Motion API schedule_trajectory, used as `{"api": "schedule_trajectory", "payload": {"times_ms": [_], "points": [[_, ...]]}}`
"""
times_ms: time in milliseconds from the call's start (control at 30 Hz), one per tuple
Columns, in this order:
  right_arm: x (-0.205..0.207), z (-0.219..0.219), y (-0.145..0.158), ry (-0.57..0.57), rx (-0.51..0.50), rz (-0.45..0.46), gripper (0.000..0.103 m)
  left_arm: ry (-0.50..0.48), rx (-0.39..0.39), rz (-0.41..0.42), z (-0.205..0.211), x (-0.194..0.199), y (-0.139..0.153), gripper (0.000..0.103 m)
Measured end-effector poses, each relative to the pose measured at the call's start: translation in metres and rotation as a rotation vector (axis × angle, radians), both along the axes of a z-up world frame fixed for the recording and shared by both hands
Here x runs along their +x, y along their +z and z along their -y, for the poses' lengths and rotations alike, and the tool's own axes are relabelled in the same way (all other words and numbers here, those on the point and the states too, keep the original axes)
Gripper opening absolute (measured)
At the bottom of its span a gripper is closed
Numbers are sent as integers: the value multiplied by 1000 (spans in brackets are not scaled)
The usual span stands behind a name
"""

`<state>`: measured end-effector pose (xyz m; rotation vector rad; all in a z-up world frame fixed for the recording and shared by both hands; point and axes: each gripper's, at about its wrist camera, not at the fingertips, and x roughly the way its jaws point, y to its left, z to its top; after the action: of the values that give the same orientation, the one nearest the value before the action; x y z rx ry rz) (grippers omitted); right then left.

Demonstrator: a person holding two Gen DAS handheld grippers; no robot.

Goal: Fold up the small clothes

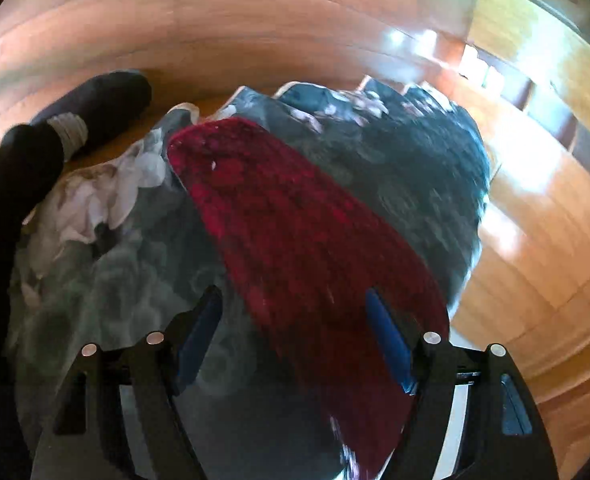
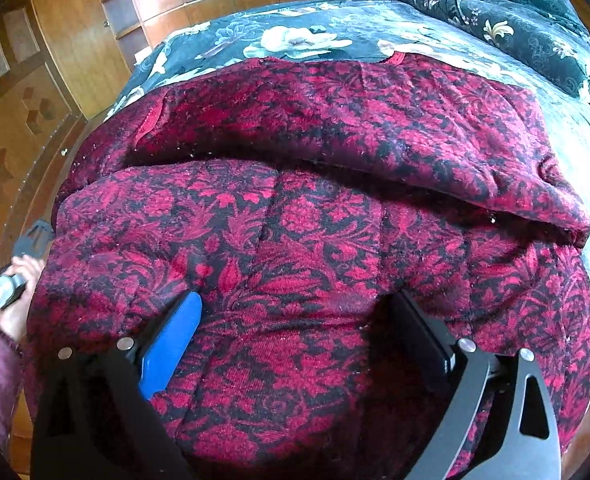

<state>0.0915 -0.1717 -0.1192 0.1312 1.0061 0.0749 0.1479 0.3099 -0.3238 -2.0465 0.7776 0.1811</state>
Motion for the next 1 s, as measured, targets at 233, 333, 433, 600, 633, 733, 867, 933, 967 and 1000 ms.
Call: {"api": "schedule_trajectory", "payload": {"times_ms": [233,333,433,600,633,733,867,933,967,1000], "points": [[3,-1,-2,2,-1,-5,97,-10,183,20,-20,12,28,11],[3,-1,-3,2,5,0,97,-42,349,50,-37,12,68,11],[2,1,-3,2,15,8,97,-61,535,143,-50,12,134,11],[-1,3,-3,1,34,22,97,-126,832,343,-30,18,254,11],[-1,4,-3,1,39,24,97,-144,874,391,-19,19,276,11],[-3,6,-2,2,57,34,97,-231,995,530,29,26,334,11],[-6,9,1,2,77,43,97,-420,1078,683,115,39,373,11],[-8,12,4,6,97,42,97,-546,1112,736,168,46,377,11],[-9,16,9,7,123,43,96,-628,1138,764,202,45,375,11],[-11,20,14,5,146,50,95,-685,1165,778,227,45,370,11]]}}
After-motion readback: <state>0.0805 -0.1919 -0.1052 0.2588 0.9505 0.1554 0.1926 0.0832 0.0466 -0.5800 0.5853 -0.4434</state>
